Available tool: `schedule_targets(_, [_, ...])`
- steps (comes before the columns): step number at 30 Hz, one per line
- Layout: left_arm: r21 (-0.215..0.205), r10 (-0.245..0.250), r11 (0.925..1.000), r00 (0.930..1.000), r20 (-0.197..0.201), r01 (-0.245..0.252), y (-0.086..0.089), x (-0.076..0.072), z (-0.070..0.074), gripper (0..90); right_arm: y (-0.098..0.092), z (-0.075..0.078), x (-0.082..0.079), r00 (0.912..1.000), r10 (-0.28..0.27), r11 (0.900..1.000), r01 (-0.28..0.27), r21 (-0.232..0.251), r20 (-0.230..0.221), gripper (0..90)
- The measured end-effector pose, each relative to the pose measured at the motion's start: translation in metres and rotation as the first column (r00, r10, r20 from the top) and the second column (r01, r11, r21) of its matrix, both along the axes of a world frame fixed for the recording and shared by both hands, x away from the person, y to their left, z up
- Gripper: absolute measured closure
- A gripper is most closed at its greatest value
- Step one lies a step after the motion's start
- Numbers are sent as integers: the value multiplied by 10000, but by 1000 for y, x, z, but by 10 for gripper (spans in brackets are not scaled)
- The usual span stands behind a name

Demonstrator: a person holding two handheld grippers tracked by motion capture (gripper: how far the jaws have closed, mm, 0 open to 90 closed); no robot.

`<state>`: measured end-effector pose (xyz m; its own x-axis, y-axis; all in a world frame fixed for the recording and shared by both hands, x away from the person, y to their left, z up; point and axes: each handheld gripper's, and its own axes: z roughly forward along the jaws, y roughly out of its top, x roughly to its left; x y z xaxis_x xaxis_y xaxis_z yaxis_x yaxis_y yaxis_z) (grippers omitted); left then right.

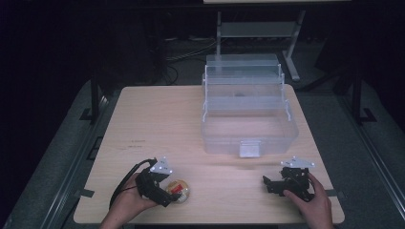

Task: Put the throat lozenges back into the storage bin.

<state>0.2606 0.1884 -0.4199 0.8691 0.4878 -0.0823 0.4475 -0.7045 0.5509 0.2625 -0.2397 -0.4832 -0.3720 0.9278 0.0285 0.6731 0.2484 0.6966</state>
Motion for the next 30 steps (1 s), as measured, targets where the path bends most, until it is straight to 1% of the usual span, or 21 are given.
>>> schedule_targets(1, [64,-85,9999,10000,1,85,-1,1,0,140,0,0,0,10000,3,10000,-3,0,-2,0])
schedule_targets(3, [57,-113,9999,9999,-10,113,-3,1,-1,140,0,0,0,10000,-3,10000,3,4,-1,0])
schedule_targets(4, [169,-216,9996,9998,-49,217,-4,2,0,140,0,0,0,10000,-1,10000,1,1,-2,0])
schedule_targets(5, [194,-263,9995,9996,-76,264,-5,2,-1,140,0,0,0,10000,-4,10000,4,4,-3,0])
schedule_targets(7, [294,-305,9991,9995,-129,309,-8,3,-1,140,0,0,0,10000,-3,10000,3,3,-1,0])
schedule_targets(8, [244,-246,9994,9996,-141,250,-9,3,-2,140,0,0,0,10000,-1,10000,1,2,-1,0])
schedule_targets(10, [389,-350,9986,9992,-202,357,-11,4,-4,140,0,0,0,10000,-6,10000,6,0,-1,0])
schedule_targets(11, [404,-313,9987,9993,-219,322,-12,4,-5,140,0,0,0,10000,-3,10000,3,3,-1,0])
schedule_targets(12, [516,-367,9979,9990,-243,379,-13,5,-5,140,0,0,0,10000,1,10000,-1,0,-1,0])
schedule_targets(15, [635,-437,9969,9986,-295,455,-15,6,-7,140,0,0,0,10000,0,10000,0,0,0,0])
schedule_targets(16, [609,-405,9973,9988,-290,422,-16,6,-8,140,0,0,0,10000,-2,10000,2,3,-2,0])
schedule_targets(20, [716,-463,9962,9983,-358,488,-19,7,-9,139,0,0,0,10000,-4,10000,4,6,-2,0])
schedule_targets(21, [675,-392,9968,9985,-384,417,-20,6,-10,139,0,0,0,10000,0,10000,0,1,-2,0])
schedule_targets(23, [734,-452,9962,9983,-381,479,-21,7,-11,139,0,0,0,10000,-2,10000,2,1,-1,0])
schedule_targets(24, [830,-514,9951,9979,-384,545,-21,8,-11,139,0,0,0,10000,-7,10000,7,3,-5,0])
schedule_targets(26, [902,-512,9944,9978,-431,549,-22,8,-13,139,0,0,0,10000,-3,10000,3,5,-4,0])
schedule_targets(28, [829,-422,9955,9980,-461,460,-23,8,-15,139,0,0,0,10000,0,10000,0,4,-2,0])
schedule_targets(30, [919,-484,9944,9976,-501,528,-24,8,-17,139,0,0,0,10000,-3,10000,3,6,-4,0])
